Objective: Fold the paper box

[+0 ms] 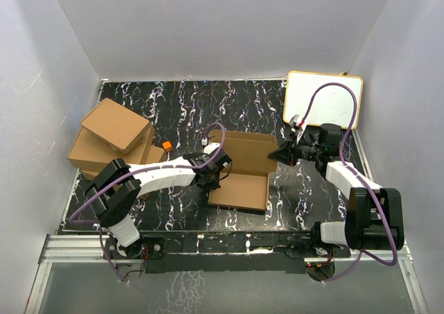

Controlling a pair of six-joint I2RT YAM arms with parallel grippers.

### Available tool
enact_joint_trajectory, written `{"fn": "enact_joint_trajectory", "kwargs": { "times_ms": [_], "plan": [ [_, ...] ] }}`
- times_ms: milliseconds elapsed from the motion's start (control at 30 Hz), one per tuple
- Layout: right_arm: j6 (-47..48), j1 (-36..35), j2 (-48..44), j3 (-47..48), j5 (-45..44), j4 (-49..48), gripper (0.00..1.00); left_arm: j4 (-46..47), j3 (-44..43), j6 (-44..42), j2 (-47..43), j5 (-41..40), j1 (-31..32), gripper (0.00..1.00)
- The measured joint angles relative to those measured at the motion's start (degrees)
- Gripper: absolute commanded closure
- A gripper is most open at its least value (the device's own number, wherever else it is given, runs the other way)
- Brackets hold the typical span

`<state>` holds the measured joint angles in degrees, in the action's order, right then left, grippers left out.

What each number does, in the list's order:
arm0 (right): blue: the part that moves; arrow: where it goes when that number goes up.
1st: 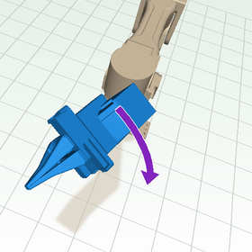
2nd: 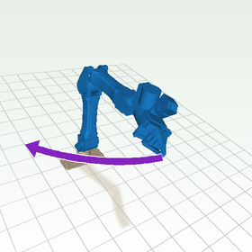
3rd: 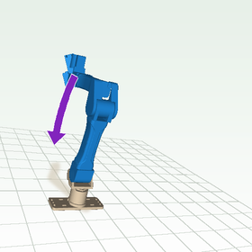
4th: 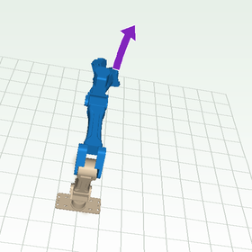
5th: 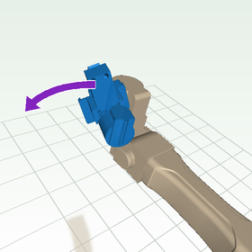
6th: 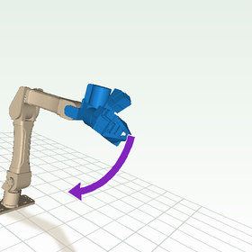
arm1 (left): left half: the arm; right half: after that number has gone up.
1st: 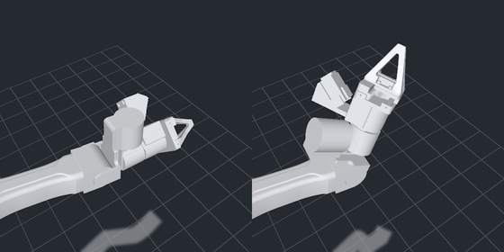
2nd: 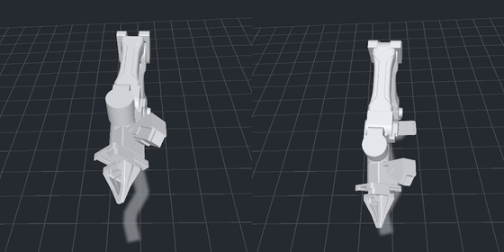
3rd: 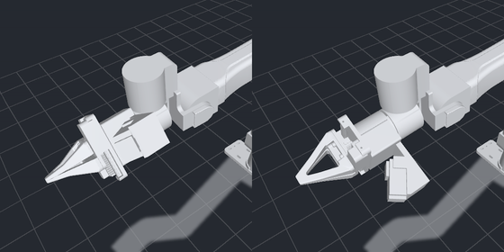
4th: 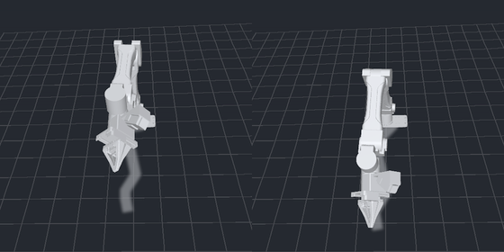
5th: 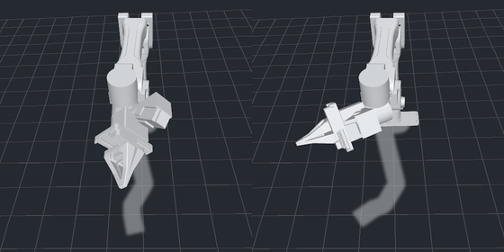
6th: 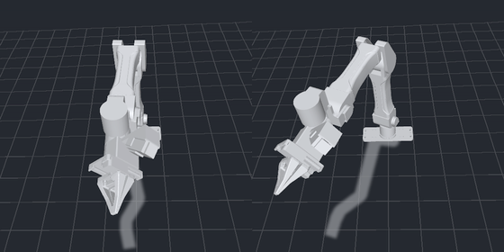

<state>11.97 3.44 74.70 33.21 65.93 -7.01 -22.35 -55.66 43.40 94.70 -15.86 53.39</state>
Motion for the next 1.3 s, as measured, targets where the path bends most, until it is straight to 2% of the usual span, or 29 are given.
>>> {"fn": "enact_joint_trajectory", "kwargs": {
  "times_ms": [100, 267, 533, 733, 1167, 1300],
  "plan": [
    [0.0, 0.0, 0.0, 0.0, 0.0, 0.0, 0.92, -1.2, -1.2, -0.7, 0.7, -1.5, 0.0, 0.97],
    [0.0, 0.1, 0.0, 0.0, 0.0, -0.1, 0.92, -2.7, -2.1, -1.7, 0.7, -2.3, 0.1, 0.73],
    [0.0, 0.4, 0.0, 0.0, -0.2, -0.1, 0.92, -3.9, -2.1, -1.8, -0.1, -2.4, 0.1, 0.62],
    [0.2, 0.7, -0.1, 0.0, -0.6, -0.6, 0.92, -4.3, -2.1, -1.8, -2.1, -2.1, 0.1, 0.49],
    [0.2, 1.2, -0.1, 0.0, -1.1, -0.7, 0.92, 1.3, 0.2, -3.3, -12.8, 1.0, -0.9, 0.43],
    [0.2, 1.2, -0.1, 0.0, -1.1, -0.7, 0.92, 1.4, 0.4, -7.4, -15.9, 3.9, -7.5, 0.43]
  ]
}}
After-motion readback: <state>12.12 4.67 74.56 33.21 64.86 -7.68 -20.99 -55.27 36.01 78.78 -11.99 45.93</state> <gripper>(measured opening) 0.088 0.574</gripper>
